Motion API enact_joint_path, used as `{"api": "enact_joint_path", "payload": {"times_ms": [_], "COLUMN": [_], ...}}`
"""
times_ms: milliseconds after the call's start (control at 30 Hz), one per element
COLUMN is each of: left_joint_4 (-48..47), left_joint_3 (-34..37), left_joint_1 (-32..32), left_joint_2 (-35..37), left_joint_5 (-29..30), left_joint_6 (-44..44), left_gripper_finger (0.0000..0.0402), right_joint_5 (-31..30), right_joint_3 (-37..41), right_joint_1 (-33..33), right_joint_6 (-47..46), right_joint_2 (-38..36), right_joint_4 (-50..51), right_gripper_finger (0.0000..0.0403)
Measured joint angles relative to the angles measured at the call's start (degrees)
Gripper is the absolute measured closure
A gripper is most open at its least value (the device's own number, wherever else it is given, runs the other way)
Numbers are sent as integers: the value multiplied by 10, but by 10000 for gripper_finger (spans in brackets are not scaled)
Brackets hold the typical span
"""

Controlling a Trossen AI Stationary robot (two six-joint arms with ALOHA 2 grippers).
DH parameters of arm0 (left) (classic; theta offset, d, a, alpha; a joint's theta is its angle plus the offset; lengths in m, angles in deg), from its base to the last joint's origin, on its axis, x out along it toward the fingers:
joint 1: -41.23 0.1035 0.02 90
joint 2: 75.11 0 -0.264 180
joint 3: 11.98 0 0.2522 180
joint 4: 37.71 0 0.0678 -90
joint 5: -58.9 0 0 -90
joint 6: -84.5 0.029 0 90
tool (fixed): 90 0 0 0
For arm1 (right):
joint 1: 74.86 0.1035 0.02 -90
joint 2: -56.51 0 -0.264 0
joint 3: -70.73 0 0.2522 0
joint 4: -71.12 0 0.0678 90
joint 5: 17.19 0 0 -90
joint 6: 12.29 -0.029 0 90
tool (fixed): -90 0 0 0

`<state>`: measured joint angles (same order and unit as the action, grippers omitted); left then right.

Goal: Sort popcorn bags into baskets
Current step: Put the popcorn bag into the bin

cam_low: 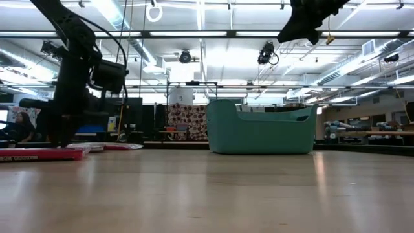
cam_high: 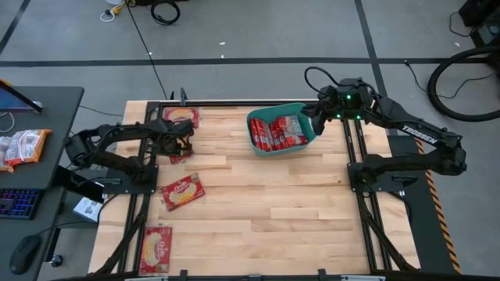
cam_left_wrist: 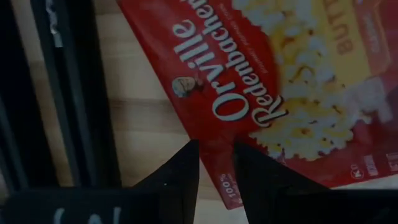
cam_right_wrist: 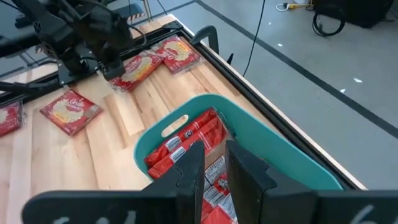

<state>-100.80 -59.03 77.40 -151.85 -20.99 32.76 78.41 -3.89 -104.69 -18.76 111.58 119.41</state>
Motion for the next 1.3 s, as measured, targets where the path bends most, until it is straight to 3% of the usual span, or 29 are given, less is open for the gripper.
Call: {"api": "enact_joint_path", "payload": {"times_ms": [167, 233, 433, 533, 667, 867, 933, 1133, 1300], "left_joint_4": [37, 76, 311, 351, 282, 241, 251, 355, 384], "left_joint_3": [7, 7, 8, -19, -77, -103, -103, -104, -104], "left_joint_1": [-52, -76, -171, -212, -248, -246, -229, -177, -175], "left_joint_2": [0, 1, -2, -2, -2, -2, -8, -61, -139], "left_joint_5": [-7, -58, -303, -327, -263, -7, 47, 37, 25], "left_joint_6": [-17, -16, 48, 117, 265, 463, 505, 529, 524], "left_gripper_finger": [296, 296, 296, 297, 297, 297, 297, 297, 297], "right_joint_5": [5, 6, 24, 11, -55, -168, -205, -340, -322], "right_joint_3": [0, 0, 0, 0, 0, -1, -1, -1, -1], "right_joint_1": [1, 1, 22, 69, 165, 338, 390, 491, 514], "right_joint_6": [-28, -52, -145, -184, -237, -283, -283, -282, -355], "right_joint_2": [-6, -9, -17, -18, -11, 43, 72, 166, 217], "right_joint_4": [26, 43, 52, 33, -1, -81, -115, -155, -160], "right_gripper_finger": [334, 334, 334, 334, 334, 334, 334, 334, 334]}}
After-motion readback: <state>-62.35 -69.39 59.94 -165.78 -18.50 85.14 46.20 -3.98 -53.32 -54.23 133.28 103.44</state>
